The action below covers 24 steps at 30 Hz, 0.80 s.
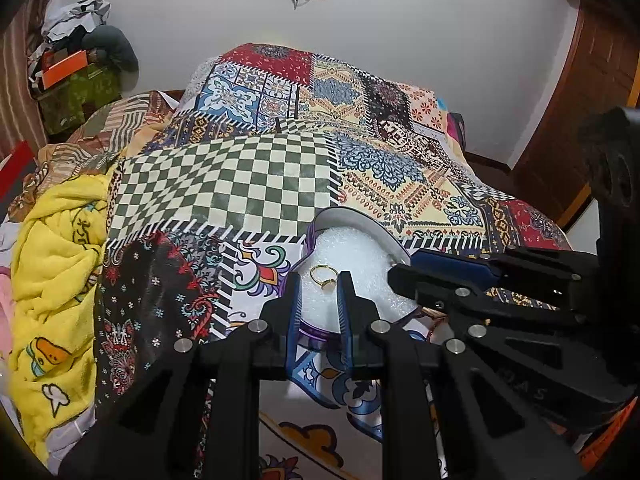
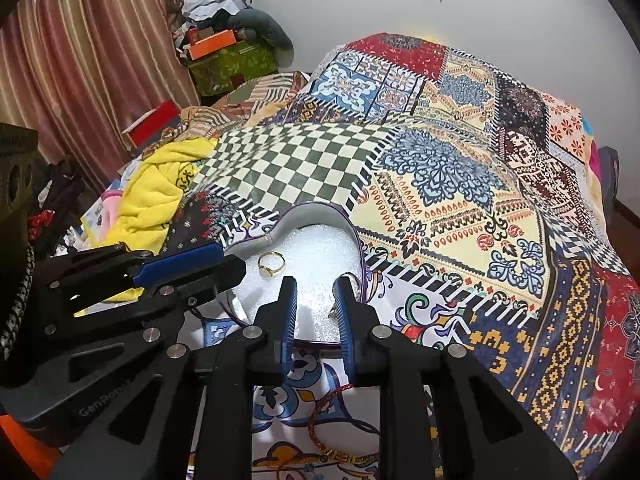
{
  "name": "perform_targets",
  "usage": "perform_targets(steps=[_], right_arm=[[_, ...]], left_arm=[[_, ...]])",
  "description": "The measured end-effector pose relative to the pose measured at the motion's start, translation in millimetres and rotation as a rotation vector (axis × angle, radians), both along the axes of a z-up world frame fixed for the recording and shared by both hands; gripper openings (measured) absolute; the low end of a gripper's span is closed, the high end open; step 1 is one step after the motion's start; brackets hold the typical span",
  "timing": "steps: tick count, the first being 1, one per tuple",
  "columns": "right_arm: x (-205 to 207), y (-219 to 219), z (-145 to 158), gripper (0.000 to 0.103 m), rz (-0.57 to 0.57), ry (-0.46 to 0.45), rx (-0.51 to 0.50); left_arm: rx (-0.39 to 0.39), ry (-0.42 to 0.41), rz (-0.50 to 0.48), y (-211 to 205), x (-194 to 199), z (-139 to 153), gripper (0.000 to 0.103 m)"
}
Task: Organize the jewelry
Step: 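Open both tools to set the rings into the white foam, then withdraw both tools from the tin back toward the remaining jewelry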
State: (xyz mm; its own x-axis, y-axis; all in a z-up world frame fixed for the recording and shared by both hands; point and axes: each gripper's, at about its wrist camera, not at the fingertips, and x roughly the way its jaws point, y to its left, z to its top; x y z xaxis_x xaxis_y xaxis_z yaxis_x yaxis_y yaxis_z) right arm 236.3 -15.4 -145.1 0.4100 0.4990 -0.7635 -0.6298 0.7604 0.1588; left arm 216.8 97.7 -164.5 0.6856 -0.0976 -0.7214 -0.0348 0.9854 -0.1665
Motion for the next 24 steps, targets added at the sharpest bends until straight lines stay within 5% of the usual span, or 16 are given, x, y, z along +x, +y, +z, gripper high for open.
perform_targets(steps=[12, 18, 24], right_arm=[[-20, -27, 38, 0.018, -0.058, -0.06, 0.032], [-35, -45, 55, 0.044, -0.11, -0.098, 0.043], [-50, -67, 68, 0.044, -0.15, -0.125, 0.058]], left_arm=[[0.042, -0.056, -0.002, -10, -24, 34, 0.016], [0.06, -0.077, -0.006, -18, -42, 49, 0.025], [0.096, -0.103, -0.014, -29, -61, 63, 0.033]])
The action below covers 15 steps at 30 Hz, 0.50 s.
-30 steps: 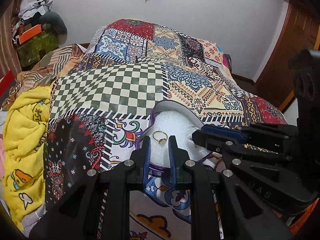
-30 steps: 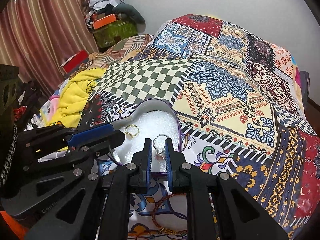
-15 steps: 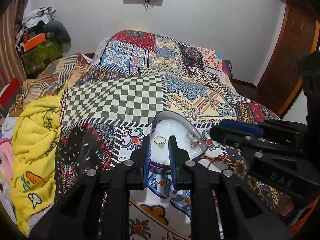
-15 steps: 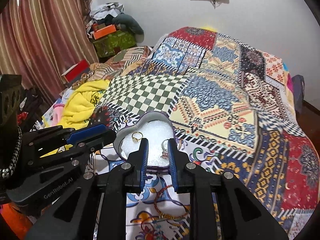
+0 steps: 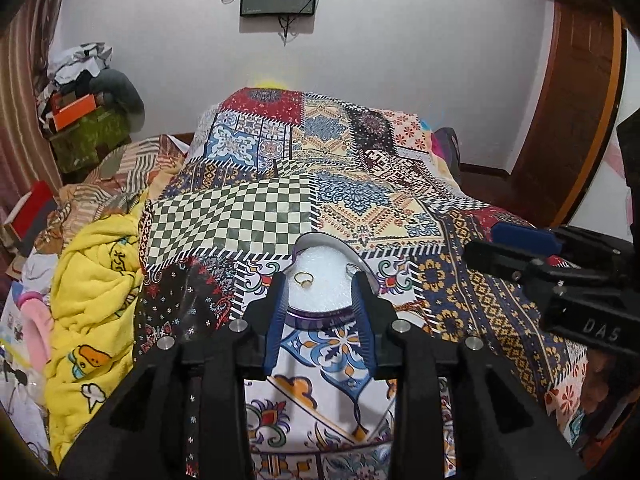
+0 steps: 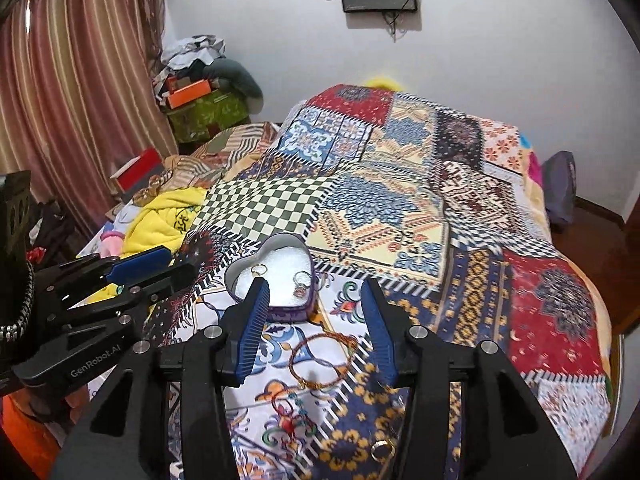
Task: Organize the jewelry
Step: 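Withdraw both tools from the tin back toward the remaining jewelry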
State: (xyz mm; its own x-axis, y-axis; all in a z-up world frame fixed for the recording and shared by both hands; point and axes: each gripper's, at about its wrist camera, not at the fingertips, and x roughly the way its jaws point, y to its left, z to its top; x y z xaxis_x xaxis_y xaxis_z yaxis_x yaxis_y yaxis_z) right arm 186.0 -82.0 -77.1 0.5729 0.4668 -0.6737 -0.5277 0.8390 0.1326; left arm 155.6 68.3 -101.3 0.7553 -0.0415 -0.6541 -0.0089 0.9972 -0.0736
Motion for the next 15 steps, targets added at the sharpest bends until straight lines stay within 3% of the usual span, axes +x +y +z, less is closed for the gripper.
perform_targets(steps=[5, 15], right_arm=[[-12, -16, 9, 0.044, -0.035, -0.023, -0.005], [-32, -49, 11, 0.044, -0.093, -0.03, -0.014]], left_arm=[[0.024, -0.014, -0.014, -12, -14, 7, 0.039], [0.016, -0.002, -0.059, -37, -28, 9, 0.039]])
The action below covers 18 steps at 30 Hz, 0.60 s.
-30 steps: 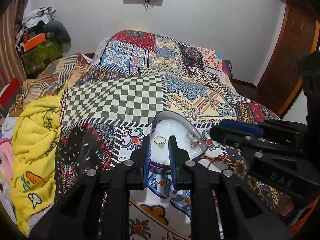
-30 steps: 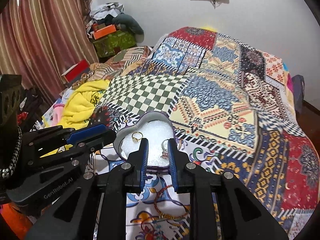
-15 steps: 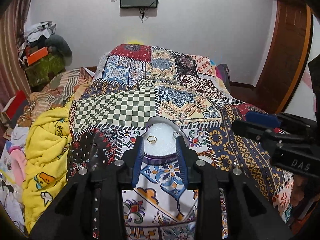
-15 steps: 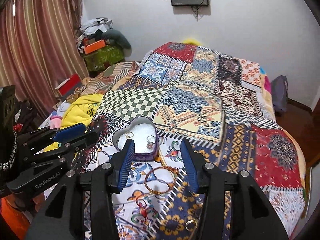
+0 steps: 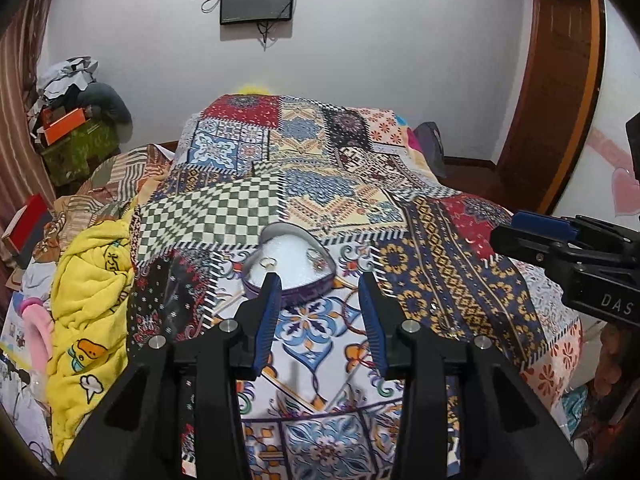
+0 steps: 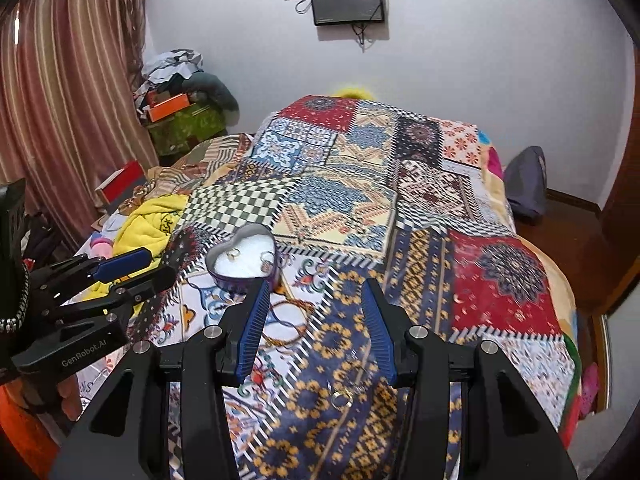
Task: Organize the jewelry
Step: 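Withdraw both tools from the tin back toward the remaining jewelry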
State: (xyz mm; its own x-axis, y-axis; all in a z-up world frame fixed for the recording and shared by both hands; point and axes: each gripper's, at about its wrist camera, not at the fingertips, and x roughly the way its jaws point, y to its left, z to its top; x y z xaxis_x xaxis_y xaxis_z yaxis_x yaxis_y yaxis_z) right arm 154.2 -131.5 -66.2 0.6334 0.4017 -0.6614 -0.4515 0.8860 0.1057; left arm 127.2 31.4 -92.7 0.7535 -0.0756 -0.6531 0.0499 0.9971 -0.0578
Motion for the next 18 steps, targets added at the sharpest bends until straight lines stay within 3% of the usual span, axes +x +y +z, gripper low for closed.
perform_targets(steps=[7, 18], right_arm=[[-6, -22, -14, 0.044, -0.047, 0.037, -0.03], [-13, -45, -58, 0.044, -0.078, 0.174, -0.032]], left_arm=[[-0.002, 0.049, -0.049, -19, -3, -16, 0.039], [0.001, 0.187, -0.088, -29, -4, -67, 0.039]])
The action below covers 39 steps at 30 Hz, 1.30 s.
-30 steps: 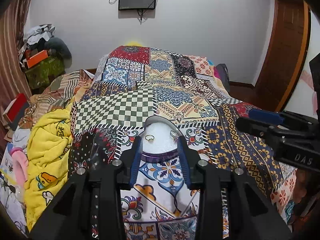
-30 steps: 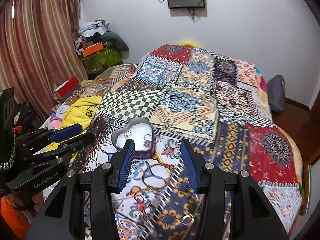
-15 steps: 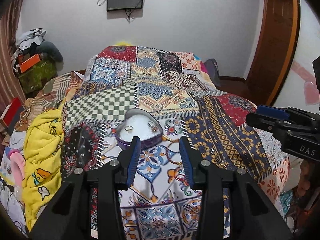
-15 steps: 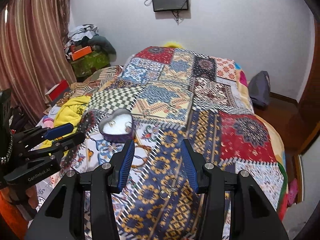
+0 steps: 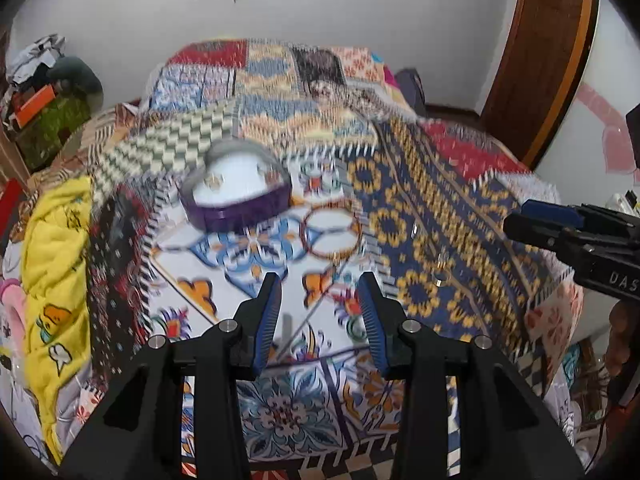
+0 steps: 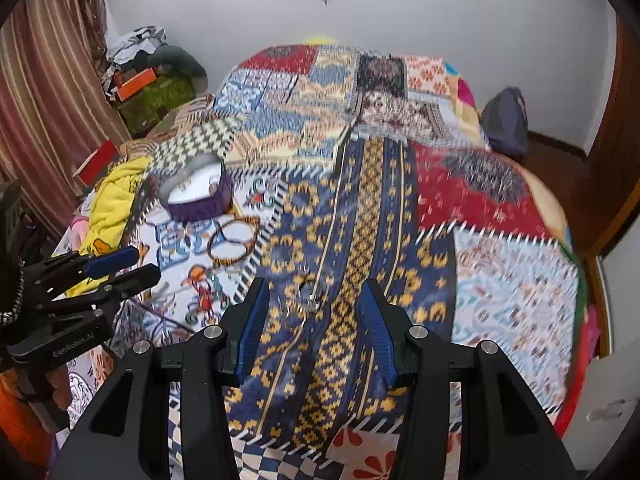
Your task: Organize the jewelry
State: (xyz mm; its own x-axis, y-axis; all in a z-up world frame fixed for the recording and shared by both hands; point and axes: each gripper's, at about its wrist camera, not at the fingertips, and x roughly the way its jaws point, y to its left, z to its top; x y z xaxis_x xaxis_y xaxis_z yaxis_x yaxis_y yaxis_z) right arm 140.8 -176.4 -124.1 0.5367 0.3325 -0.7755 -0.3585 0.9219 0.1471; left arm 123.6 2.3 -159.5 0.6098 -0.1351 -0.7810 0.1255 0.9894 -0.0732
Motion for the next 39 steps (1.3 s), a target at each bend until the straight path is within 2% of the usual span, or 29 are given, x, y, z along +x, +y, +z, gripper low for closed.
perform_targets(steps=[6, 11, 13, 17, 21, 31, 36, 39], right_arm=[[-3, 4, -20, 0.044, 0.023, 0.056, 0.012], [-3, 15, -32, 0.044, 0.072, 0.087, -0.001], [-2, 20, -39, 0.044, 0.093, 0.107, -0.011], [2, 25, -49, 0.043, 0.11, 0.131, -0.019], [8, 25, -57, 0.036, 0.112, 0.16, -0.006], [13, 28, -67, 0.033, 0.108, 0.152, -0.011], [17, 31, -69, 0.02, 0.095, 0.133, -0.022], [19, 29, -69, 0.018, 0.09, 0.143, -0.002]], left_arm=[[-0.024, 0.055, -0.018, -2, 0, -21, 0.039], [-0.107, 0.111, -0.039, -3, 6, -34, 0.039], [-0.117, 0.126, -0.056, -7, 6, -38, 0.039], [-0.08, 0.119, -0.075, -16, 8, -41, 0.039], [-0.09, 0.121, -0.068, -17, 16, -46, 0.039], [-0.104, 0.11, -0.072, -17, 31, -52, 0.039], [-0.118, 0.108, -0.068, -16, 35, -53, 0.039], [-0.101, 0.101, -0.069, -18, 36, -53, 0.034]])
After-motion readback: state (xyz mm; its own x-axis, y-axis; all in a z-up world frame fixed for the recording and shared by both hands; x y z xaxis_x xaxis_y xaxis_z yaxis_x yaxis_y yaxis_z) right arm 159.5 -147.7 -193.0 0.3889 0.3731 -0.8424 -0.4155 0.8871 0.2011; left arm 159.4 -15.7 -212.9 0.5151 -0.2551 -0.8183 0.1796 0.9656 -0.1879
